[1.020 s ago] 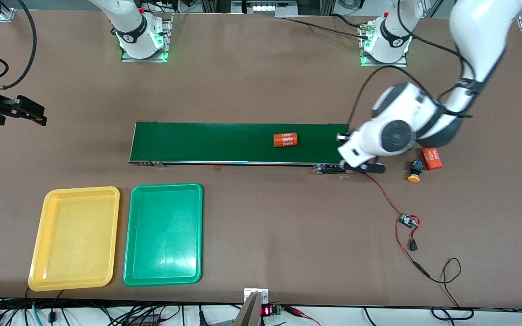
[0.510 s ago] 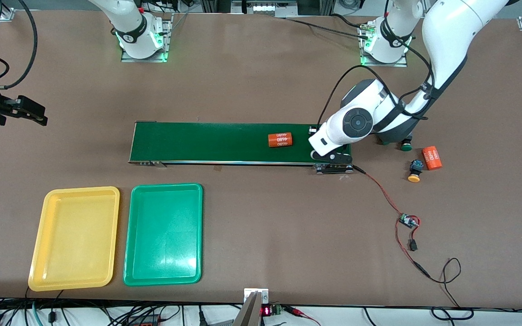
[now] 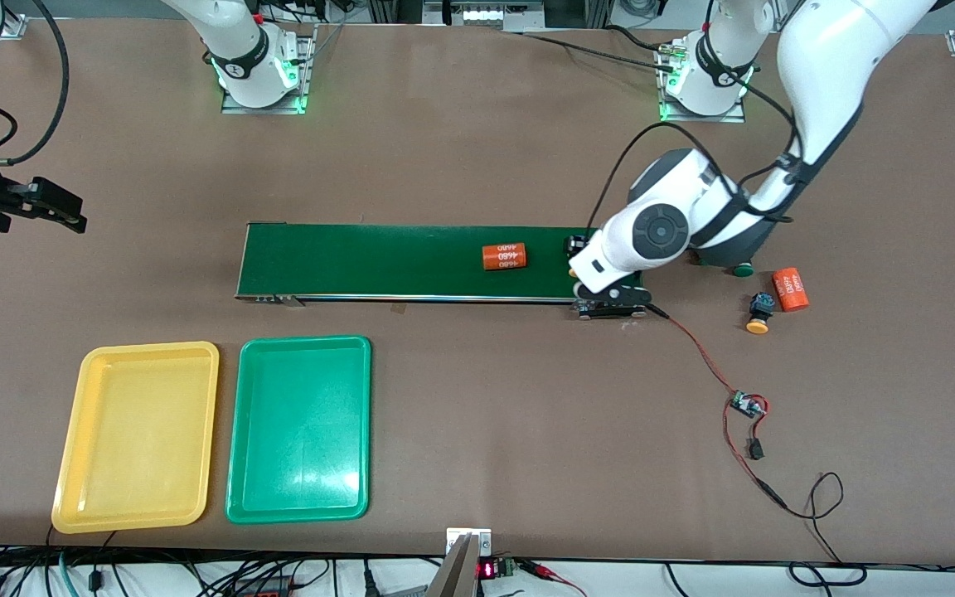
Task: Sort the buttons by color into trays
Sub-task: 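Place the yellow button on the belt with the left gripper, then grasp the second yellow-capped button with the left gripper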
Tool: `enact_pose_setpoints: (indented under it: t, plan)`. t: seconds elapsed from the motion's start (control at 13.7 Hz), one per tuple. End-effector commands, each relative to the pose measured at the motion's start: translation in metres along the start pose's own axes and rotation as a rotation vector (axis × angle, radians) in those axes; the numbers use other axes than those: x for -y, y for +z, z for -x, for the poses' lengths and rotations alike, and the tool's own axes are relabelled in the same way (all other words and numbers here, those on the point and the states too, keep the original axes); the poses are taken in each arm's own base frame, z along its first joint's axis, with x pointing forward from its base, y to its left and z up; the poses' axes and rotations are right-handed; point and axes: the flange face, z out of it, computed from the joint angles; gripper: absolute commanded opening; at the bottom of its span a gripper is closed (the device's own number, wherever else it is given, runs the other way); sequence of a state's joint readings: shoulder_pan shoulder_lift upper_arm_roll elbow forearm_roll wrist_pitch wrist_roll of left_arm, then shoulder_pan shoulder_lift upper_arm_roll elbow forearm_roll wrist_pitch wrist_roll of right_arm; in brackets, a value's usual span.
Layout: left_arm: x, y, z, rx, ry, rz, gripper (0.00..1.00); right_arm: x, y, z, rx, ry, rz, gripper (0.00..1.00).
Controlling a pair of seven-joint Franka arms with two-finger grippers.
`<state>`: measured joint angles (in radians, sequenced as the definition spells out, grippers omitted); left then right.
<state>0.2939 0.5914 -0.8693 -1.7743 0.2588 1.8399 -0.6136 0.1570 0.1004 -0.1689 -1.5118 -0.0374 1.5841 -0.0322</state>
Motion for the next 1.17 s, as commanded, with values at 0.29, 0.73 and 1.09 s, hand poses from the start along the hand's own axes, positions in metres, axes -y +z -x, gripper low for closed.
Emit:
enact_pose_setpoints:
  t: [0.29, 0.73, 1.09]
  plan:
    - [0.156, -0.046, -0.048, -0.011, -0.091, -0.289, 1.00, -0.004, 0.003, -0.003, -0.008, 0.022, -0.008, 1.00]
    - [0.276, 0.018, -0.071, -0.003, 0.043, -0.212, 1.00, 0.000, 0.003, -0.002, -0.002, 0.014, -0.010, 1.00]
    - [0.287, 0.063, -0.064, -0.045, 0.078, -0.154, 1.00, -0.002, 0.003, -0.002, -0.004, 0.019, -0.011, 1.00]
